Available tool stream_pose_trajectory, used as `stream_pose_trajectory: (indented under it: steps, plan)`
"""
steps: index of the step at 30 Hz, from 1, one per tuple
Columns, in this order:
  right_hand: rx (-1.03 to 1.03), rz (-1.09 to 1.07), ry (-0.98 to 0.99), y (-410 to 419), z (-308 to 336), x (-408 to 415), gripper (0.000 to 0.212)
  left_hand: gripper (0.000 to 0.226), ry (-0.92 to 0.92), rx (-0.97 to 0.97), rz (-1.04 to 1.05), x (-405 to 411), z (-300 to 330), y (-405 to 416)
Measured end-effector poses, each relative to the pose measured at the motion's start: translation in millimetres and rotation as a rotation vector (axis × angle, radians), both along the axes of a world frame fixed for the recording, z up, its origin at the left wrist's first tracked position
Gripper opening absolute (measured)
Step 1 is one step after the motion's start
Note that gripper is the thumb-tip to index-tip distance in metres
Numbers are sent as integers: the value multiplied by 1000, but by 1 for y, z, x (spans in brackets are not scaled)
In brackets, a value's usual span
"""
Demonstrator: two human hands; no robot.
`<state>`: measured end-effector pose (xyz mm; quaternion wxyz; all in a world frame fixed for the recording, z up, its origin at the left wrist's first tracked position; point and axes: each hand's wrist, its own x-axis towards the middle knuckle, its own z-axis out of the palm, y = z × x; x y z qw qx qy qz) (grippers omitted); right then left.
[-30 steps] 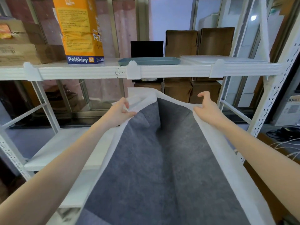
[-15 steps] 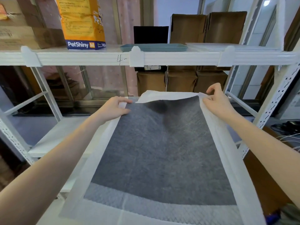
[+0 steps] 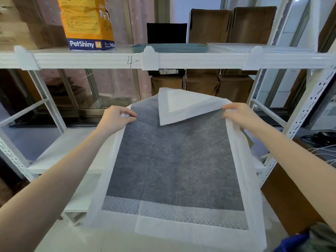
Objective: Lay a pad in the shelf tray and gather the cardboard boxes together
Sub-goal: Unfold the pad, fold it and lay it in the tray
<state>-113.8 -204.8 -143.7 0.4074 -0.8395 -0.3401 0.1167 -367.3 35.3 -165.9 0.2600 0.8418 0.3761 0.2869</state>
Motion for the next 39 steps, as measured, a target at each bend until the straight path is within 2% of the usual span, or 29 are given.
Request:
stream_pose_trajectory:
  steps: [2,6,9,14,18,22,27,29,32,35,37,39]
  plan:
    - [-115,46,16,-4,-4,3,52,12,0,-6,15,-4,-3,4]
    - [-66,30,-43,-12,-14,14,23,11,13,6,55,-12,-10,12]
    - [-40,-32,-74,-16,-18,20,14,10,34,-12,73,-18,-16,18]
    - [-27,-121,-49,-20,-17,27,19,15,21,-28,66,-21,-21,20]
    - [31,-183,-60,-18,-16,24,25,21,-73,-80,37,-20,-23,20]
    - [41,-153,-60,-22,-13,21,34,27,-43,-163,-47,-19,-18,17]
    - [-58,-184,-240,-24,-12,23,35,12,-15,-76,18,-19,-18,22]
    - [-103,-190,-349,-24,-11,22,31,11,45,51,-28,-20,-19,25]
    - [-42,-160,-359,-22,-8,18,31,8,141,183,-87,-19,-23,31]
    - [40,-130,-313,-19,-2,12,25,7,285,102,-45,-17,-29,29]
    - [91,-102,-290,-18,3,6,15,7,278,40,-58,-15,-37,21]
    - [136,-70,-298,-16,11,-1,14,16,251,-71,-111,-11,-47,7]
